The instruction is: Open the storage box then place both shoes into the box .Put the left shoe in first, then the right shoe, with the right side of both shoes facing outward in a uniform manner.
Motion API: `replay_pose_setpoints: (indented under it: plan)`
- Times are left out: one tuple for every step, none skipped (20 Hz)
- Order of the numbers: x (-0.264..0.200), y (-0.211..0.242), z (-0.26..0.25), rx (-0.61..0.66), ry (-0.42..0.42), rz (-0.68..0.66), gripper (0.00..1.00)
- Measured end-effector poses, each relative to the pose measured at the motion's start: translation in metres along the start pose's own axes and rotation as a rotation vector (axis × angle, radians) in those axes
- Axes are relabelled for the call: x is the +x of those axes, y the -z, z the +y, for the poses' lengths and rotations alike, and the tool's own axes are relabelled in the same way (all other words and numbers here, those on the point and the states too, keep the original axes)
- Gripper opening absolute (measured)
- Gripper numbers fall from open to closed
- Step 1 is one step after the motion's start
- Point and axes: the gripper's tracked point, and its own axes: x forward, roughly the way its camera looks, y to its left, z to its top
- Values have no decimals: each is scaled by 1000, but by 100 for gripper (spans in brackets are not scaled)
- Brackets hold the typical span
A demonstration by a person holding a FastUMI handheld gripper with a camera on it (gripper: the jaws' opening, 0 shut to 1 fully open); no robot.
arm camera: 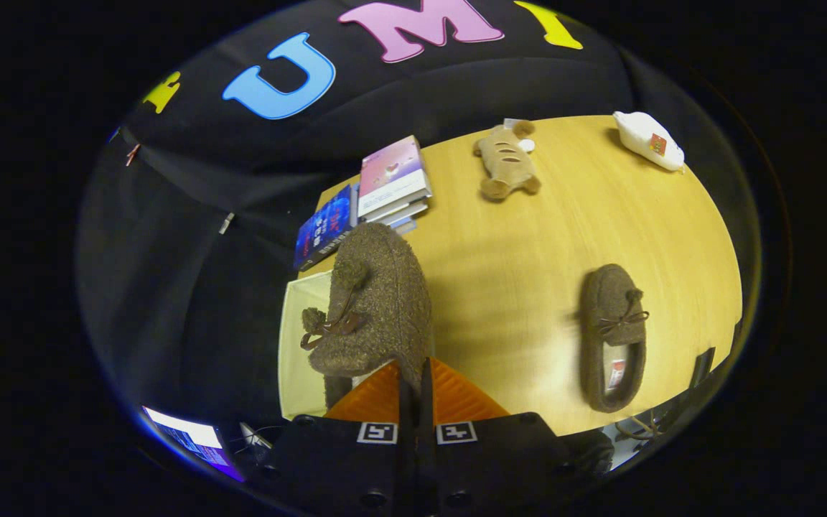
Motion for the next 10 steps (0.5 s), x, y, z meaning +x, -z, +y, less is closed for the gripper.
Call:
replay_pose_setpoints:
  plan:
    - [3, 1, 14, 1, -15, 5, 5]
    - [7, 5, 27, 2, -25, 12, 5]
    - [11, 7, 39, -3, -32, 18, 5]
    - [16, 11, 49, -9, -35, 27, 5]
    - [22, 17, 60, -14, -39, 38, 5]
    - [30, 22, 71, -18, -43, 49, 5]
    - [36, 27, 79, -21, -43, 59, 5]
    - [43, 32, 86, -18, -39, 65, 5]
    - [51, 35, 92, -19, -31, 68, 5]
    - [59, 38, 97, -21, -21, 72, 5]
